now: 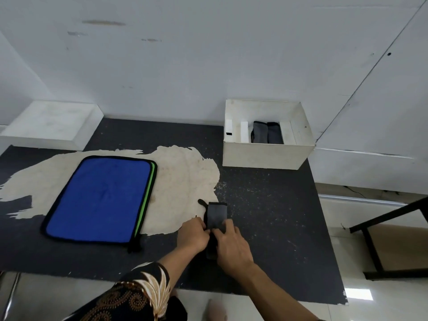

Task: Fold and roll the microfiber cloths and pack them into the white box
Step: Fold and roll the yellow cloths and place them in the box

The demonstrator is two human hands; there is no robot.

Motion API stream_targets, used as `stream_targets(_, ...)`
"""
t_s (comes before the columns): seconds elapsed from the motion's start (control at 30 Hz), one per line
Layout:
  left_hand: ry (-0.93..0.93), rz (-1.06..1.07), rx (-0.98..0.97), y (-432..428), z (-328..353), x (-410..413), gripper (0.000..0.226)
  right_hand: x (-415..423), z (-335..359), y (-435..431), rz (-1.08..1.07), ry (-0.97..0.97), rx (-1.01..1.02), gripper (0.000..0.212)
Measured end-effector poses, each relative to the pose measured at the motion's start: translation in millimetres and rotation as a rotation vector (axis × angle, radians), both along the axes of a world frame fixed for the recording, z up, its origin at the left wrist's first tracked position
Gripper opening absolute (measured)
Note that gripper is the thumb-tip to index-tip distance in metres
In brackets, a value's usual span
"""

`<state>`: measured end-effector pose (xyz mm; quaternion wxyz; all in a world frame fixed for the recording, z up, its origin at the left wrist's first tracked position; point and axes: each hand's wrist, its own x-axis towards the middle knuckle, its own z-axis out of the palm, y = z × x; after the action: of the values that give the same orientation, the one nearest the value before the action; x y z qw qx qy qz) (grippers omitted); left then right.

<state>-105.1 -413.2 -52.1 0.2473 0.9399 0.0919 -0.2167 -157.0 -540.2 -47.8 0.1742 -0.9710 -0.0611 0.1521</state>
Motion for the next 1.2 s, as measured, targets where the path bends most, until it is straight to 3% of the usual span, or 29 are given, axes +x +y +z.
stream_targets(0.13,-0.008,-0.034,0.048,-3,3,0,0.018,4,-1,1,-0.304,-0.007,0.214,0.033)
stream_targets(0.33,0.007,-0.041,0.052,0,9,0,0.019,28,3,5,-0.732,0.224,0.592,0.047)
stream_targets(0.47,0.027,-0.067,-0.021,8,12,-2,0.017,36,-1,12,-0.784,0.339,0.691,0.031)
stream_targets(0.67,-0.023,-0.078,-0.213,15,30,-4,0.034,37,22,15,-0.919,0.385,1.077,0.022)
stream_targets(0.87,-0.130,-0.169,-0.395,17,67,8,0.036,47,68,15,-0.946,0.207,1.309,0.019)
stream_targets(1.2,-0.448,-0.307,-0.439,-9,129,27,0.026,68,138,-14,-0.916,-0.203,1.210,0.014)
